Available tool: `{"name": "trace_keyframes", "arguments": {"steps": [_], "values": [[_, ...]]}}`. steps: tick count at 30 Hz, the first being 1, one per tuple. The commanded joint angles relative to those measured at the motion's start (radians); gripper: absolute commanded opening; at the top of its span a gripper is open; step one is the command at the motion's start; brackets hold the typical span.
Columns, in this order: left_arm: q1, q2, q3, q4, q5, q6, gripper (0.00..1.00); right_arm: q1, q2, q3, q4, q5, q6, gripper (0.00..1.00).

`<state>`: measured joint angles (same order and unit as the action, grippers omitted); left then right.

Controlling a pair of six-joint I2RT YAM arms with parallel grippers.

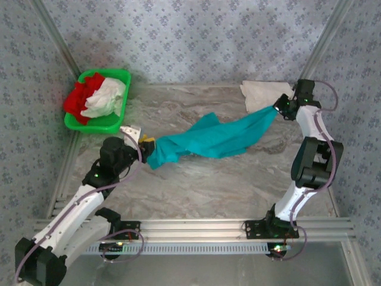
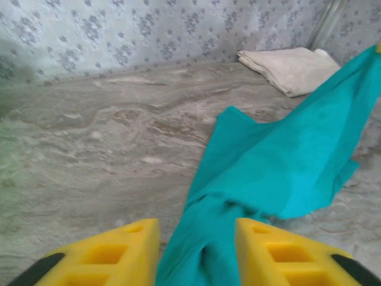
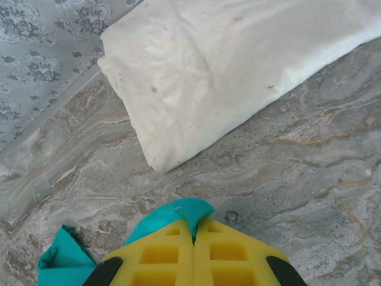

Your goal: Fold and stack the t-shirts

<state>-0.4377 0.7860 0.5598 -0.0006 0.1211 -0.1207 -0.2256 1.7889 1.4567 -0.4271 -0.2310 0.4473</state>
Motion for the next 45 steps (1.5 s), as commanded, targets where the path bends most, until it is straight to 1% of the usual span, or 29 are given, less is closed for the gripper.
{"name": "trace_keyframes", "arguments": {"steps": [1,2,3,4,5,7,9,11,13,14,15,17,19,21,25,27,30,31,32,35,36,38,39,40,42,44,45], "values": [[0.007,-0.031,-0.004,-0.037,0.075,0.004,0.51,0.006,0.010,0.011,-0.057,0.016,0.016,0.28],[0.007,-0.035,-0.005,-0.041,0.074,0.006,0.51,0.004,0.005,0.007,-0.059,0.018,0.020,0.41],[0.007,-0.037,-0.006,-0.047,0.074,0.009,0.55,0.002,-0.002,0.007,-0.066,0.012,0.020,0.53],[0.007,-0.034,-0.006,-0.056,0.080,0.009,0.62,0.002,-0.014,-0.003,-0.065,0.004,0.020,0.64],[0.007,-0.026,-0.005,-0.063,0.096,0.005,0.67,0.007,-0.032,-0.023,-0.057,-0.001,0.026,0.66],[0.003,0.016,0.007,-0.084,0.154,-0.026,0.70,0.031,-0.090,-0.099,-0.040,0.003,0.037,0.68],[-0.012,0.073,0.018,-0.111,0.170,-0.089,0.71,0.054,-0.159,-0.203,-0.016,0.012,0.055,0.71],[-0.061,0.128,0.005,-0.099,0.187,-0.141,0.72,0.062,-0.224,-0.341,0.025,-0.007,0.084,0.72],[-0.173,0.172,-0.013,-0.085,0.126,-0.157,0.72,0.070,-0.280,-0.456,0.066,-0.041,0.097,0.72],[-0.220,0.190,-0.020,-0.081,0.096,-0.158,0.72,0.075,-0.293,-0.487,0.064,-0.053,0.087,0.72],[-0.263,0.211,-0.025,-0.072,0.074,-0.161,0.70,0.081,-0.304,-0.511,0.050,-0.050,0.074,0.72],[-0.311,0.254,-0.030,-0.056,0.063,-0.151,0.64,0.091,-0.319,-0.552,0.046,-0.054,0.055,0.71],[-0.328,0.313,-0.023,-0.047,0.060,-0.126,0.59,0.102,-0.310,-0.570,0.037,-0.075,0.045,0.68],[-0.330,0.374,0.001,-0.058,0.064,-0.109,0.58,0.115,-0.279,-0.564,0.022,-0.100,0.040,0.68],[-0.332,0.496,0.055,-0.121,0.034,-0.132,0.63,0.156,-0.243,-0.576,0.005,-0.125,0.045,0.66],[-0.332,0.527,0.053,-0.130,0.008,-0.155,0.66,0.174,-0.242,-0.603,0.037,-0.130,0.047,0.65],[-0.331,0.544,0.029,-0.107,-0.057,-0.179,0.67,0.183,-0.203,-0.607,0.073,-0.190,0.054,0.63],[-0.328,0.551,0.026,-0.101,-0.083,-0.183,0.65,0.188,-0.189,-0.606,0.095,-0.204,0.063,0.62],[-0.325,0.559,0.028,-0.098,-0.092,-0.181,0.60,0.194,-0.177,-0.605,0.115,-0.212,0.068,0.61],[-0.316,0.597,0.047,-0.102,-0.141,-0.174,0.40,0.206,-0.126,-0.589,0.150,-0.237,0.085,0.57],[-0.312,0.610,0.052,-0.099,-0.149,-0.167,0.32,0.206,-0.114,-0.592,0.174,-0.235,0.093,0.55],[-0.308,0.629,0.067,-0.106,-0.180,-0.167,0.12,0.204,-0.093,-0.590,0.201,-0.231,0.102,0.47],[-0.306,0.630,0.077,-0.112,-0.189,-0.167,0.05,0.205,-0.085,-0.587,0.214,-0.231,0.103,0.45],[-0.306,0.625,0.084,-0.117,-0.198,-0.165,0.00,0.204,-0.082,-0.586,0.227,-0.229,0.105,0.38],[-0.304,0.597,0.089,-0.123,-0.229,-0.174,0.00,0.205,-0.081,-0.586,0.244,-0.222,0.108,0.28],[-0.297,0.553,0.078,-0.110,-0.245,-0.174,0.00,0.203,-0.082,-0.584,0.263,-0.216,0.105,0.22],[-0.287,0.525,0.069,-0.101,-0.248,-0.174,0.00,0.203,-0.077,-0.581,0.269,-0.211,0.105,0.18]]}}
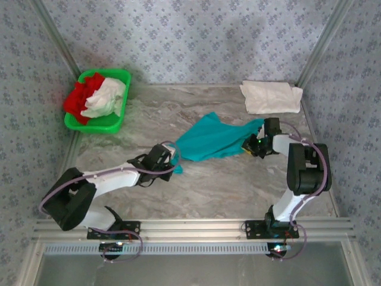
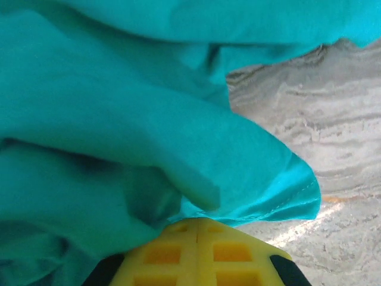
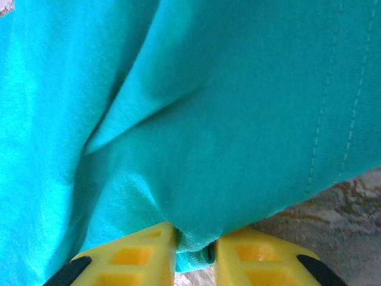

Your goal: Fold and stack the t-shirts

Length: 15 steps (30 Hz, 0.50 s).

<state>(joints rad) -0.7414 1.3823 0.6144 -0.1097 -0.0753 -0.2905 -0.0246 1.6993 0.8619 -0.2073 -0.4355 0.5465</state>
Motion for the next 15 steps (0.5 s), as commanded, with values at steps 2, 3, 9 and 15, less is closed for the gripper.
{"name": "trace_keyframes", "arguments": {"steps": [2,3,9,15], "values": [[0.052,-0.123,-0.006,0.030,-0.040,-0.016,0.00,-0.001,0.021,0.018,0.078,-0.020,0.007,0.14],[0.075,-0.150,-0.017,0.045,-0.022,-0.021,0.00,-0.003,0.026,0.019,0.091,-0.027,0.011,0.08],[0.154,-0.304,-0.030,0.031,-0.034,-0.026,0.00,-0.004,-0.036,0.031,0.059,-0.029,0.019,0.00],[0.161,-0.388,-0.037,0.009,0.080,0.042,0.00,-0.015,-0.165,0.028,-0.062,-0.007,0.003,0.00]]}}
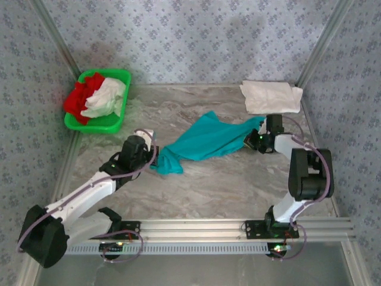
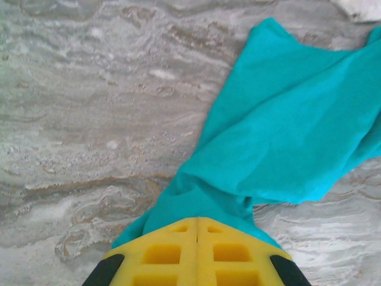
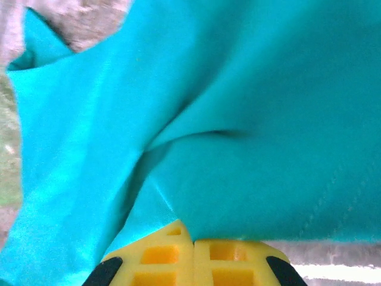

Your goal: Fold and stack the t-shirts

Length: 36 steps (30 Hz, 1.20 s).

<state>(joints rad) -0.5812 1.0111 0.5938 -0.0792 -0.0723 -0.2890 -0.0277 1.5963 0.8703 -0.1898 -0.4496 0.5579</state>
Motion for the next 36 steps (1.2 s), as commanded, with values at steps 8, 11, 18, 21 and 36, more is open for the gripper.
{"name": "trace_keyframes", "arguments": {"steps": [8,11,18,21,36], "values": [[-0.195,0.227,0.049,-0.077,0.129,0.097,0.77,-0.009,-0.040,0.020,-0.064,-0.019,0.018,0.00],[-0.255,0.343,0.076,-0.038,0.123,0.100,0.80,0.003,-0.029,0.033,-0.060,-0.014,0.020,0.00],[-0.271,0.558,0.155,-0.094,-0.041,0.119,0.69,0.010,-0.036,0.034,-0.062,-0.018,0.019,0.00],[-0.247,0.587,0.176,-0.109,-0.079,0.109,0.16,0.005,-0.041,0.035,-0.082,-0.017,0.008,0.00],[-0.059,0.125,0.174,-0.260,-0.219,0.075,0.00,-0.049,-0.089,-0.036,-0.215,0.014,-0.064,0.00]]}}
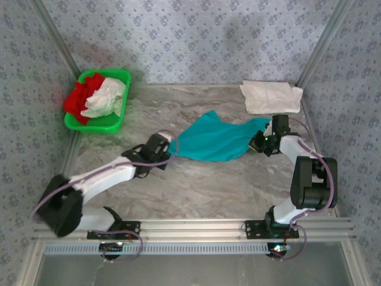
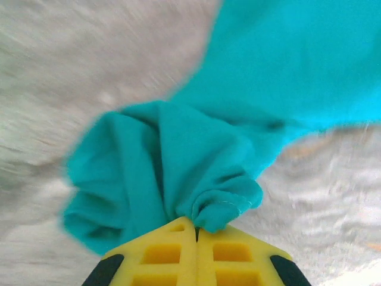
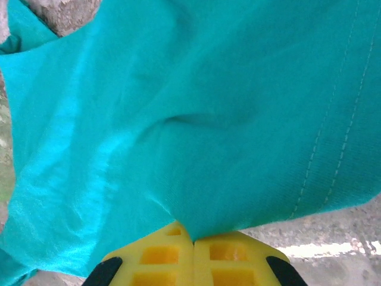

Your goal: Fold and stack the t-shirts

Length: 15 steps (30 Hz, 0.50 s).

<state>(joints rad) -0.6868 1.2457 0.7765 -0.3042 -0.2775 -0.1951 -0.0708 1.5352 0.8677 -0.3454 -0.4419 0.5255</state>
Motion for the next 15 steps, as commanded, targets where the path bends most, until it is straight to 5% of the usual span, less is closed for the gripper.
{"name": "trace_keyframes", "arguments": {"steps": [1,4,7,15], "values": [[0.076,-0.152,-0.014,-0.036,0.000,-0.023,0.00,-0.008,-0.030,-0.046,-0.060,0.002,-0.031,0.00],[0.167,-0.244,-0.022,-0.044,0.040,-0.026,0.00,-0.013,-0.035,-0.053,-0.085,-0.008,-0.034,0.06],[0.216,-0.315,-0.015,-0.046,0.040,-0.003,0.00,-0.026,-0.065,-0.026,-0.122,-0.027,-0.046,0.00],[0.260,-0.349,0.107,-0.033,0.006,0.081,0.00,-0.039,-0.197,0.188,-0.312,-0.034,-0.083,0.00]]}}
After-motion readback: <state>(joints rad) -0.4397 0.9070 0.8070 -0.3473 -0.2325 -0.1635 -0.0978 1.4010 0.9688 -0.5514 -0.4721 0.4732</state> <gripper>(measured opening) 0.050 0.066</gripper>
